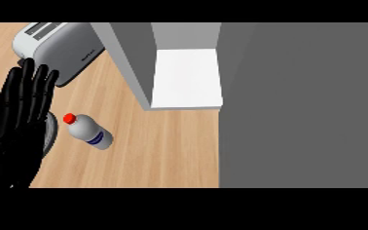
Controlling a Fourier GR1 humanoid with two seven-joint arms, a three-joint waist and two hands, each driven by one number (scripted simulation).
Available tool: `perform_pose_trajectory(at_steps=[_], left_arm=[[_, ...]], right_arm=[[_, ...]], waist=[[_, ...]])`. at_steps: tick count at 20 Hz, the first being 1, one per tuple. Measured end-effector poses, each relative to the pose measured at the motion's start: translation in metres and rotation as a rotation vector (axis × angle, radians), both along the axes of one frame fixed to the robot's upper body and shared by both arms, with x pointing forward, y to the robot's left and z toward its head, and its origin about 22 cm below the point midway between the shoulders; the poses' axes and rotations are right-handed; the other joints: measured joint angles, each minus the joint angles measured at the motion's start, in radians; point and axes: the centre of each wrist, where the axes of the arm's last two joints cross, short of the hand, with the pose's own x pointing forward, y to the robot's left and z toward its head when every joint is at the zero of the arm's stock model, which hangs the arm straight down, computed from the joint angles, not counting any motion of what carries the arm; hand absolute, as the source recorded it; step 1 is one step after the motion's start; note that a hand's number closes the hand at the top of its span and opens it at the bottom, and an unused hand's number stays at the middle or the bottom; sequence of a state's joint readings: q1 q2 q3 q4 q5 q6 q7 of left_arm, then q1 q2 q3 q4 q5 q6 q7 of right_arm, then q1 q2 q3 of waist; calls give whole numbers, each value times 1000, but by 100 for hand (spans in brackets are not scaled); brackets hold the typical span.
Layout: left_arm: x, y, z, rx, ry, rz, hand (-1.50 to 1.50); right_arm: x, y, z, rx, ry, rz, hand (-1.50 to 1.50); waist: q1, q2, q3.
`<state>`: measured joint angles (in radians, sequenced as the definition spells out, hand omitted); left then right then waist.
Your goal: Pick up the bottled water, place it into the cabinet and close the cabinet
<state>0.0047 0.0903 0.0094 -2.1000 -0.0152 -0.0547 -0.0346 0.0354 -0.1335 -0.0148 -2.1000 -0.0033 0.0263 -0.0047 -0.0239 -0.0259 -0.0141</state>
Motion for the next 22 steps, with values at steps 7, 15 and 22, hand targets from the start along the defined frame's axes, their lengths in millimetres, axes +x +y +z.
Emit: perform_pose_trajectory(at_steps=[7,15,22], left_arm=[[-8,-5,4,-102,108,-58,-150],[-37,-15,23,-290,349,-163,-150],[-50,-17,42,-323,464,-154,-150]], right_arm=[[-29,0,-4,56,43,17,-150],[-66,7,16,159,165,177,-150],[-80,-11,13,123,209,157,-150]], waist=[[15,20,12],[19,21,14],[19,21,15]])
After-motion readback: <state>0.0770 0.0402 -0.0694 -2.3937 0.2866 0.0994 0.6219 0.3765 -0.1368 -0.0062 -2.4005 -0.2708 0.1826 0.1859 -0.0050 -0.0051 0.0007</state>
